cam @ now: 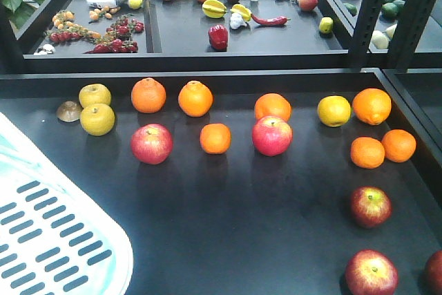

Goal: Pick three apples into basket with both arms
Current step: 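Position the base in front of the fruit table, basket held aside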

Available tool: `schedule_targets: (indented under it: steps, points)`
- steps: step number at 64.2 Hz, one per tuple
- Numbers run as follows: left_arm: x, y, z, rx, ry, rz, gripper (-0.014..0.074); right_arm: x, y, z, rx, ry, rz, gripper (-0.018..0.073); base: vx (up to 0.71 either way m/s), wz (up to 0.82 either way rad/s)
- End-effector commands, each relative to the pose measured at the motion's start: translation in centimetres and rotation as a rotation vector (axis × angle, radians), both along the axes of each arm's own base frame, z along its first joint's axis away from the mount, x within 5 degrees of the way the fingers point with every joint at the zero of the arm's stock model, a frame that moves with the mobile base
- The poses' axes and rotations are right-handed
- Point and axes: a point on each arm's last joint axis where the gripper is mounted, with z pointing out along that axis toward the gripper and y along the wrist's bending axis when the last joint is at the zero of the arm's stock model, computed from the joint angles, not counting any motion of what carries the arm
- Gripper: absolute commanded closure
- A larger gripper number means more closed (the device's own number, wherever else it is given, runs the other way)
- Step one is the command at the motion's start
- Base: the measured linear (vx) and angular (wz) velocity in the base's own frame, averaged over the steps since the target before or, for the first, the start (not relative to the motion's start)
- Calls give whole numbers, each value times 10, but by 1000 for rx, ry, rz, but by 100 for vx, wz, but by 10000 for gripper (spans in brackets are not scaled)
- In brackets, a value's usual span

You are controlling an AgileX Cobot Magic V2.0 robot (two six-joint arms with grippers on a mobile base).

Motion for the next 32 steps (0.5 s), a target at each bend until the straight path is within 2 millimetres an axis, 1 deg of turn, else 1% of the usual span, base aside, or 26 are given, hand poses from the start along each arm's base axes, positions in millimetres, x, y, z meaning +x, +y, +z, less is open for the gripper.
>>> schedule_targets:
  steps: [1,32]
  points:
    - [2,-1,16,-50,-108,2,602,0,0,3,-17,-69,-2,564,3,0]
    - [2,-1,16,-50,-108,2,602,0,0,3,-17,-69,-2,564,1,0]
